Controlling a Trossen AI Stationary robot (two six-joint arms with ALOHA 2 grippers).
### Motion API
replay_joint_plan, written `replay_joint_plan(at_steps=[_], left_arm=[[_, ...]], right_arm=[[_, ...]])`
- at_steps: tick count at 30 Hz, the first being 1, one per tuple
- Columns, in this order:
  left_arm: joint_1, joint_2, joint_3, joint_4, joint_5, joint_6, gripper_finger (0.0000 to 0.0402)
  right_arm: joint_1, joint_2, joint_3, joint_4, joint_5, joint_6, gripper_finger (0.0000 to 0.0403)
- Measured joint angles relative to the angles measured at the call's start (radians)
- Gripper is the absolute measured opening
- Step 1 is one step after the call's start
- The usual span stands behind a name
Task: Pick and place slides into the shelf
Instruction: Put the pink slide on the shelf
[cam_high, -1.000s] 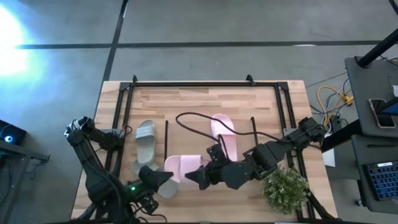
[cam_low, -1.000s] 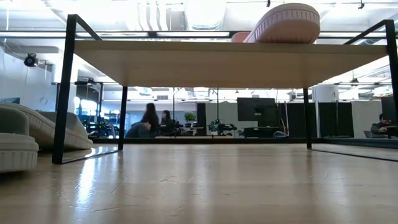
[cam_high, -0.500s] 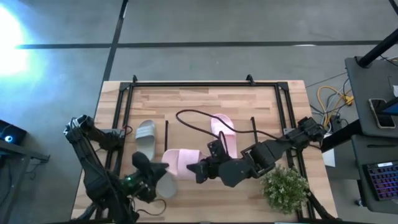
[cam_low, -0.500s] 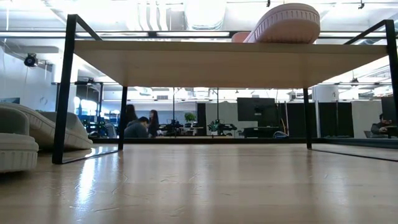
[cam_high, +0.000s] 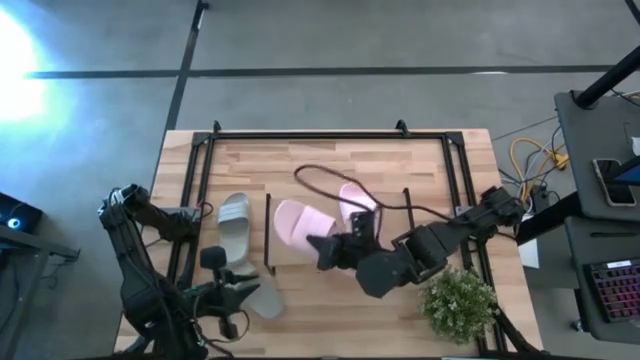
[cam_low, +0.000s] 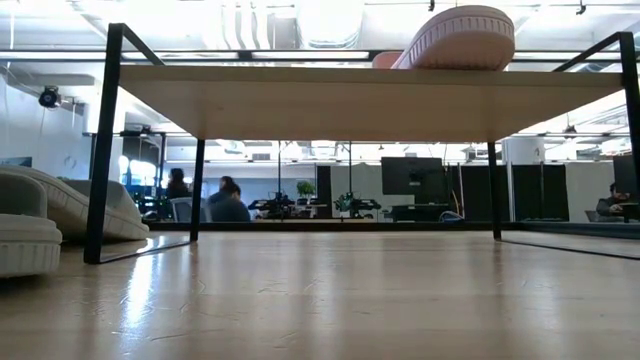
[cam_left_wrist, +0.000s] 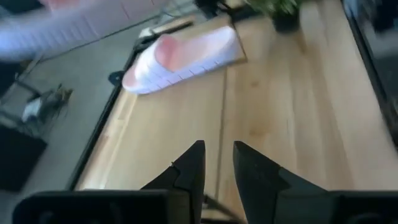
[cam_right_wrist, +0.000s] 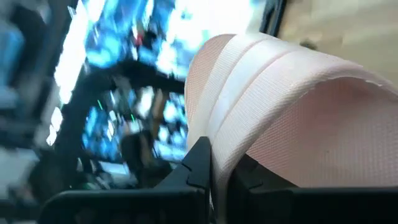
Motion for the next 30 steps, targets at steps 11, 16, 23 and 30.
replay_joint_plan(at_steps=[11, 16, 23, 30], left_arm=[[0.092, -0.008, -0.008, 0.029, -0.178, -0.337, 0.0069], [0.111, -0.008, -0.017, 0.028, -0.165, -0.361, 0.0069], [0.154, -0.008, -0.029, 0.028, -0.19, -0.423, 0.0069], [0.205, -0.019, -0.05, -0.195, -0.168, -0.683, 0.0069]], right_arm=[[-0.032, 0.096, 0.002, 0.14, 0.066, -0.007, 0.0016], [-0.054, 0.1, 0.002, 0.148, 0.086, -0.059, 0.0054], [-0.079, 0.11, 0.0, 0.061, 0.145, 0.066, 0.007], [-0.08, 0.124, -0.005, -0.027, 0.322, 0.237, 0.004]])
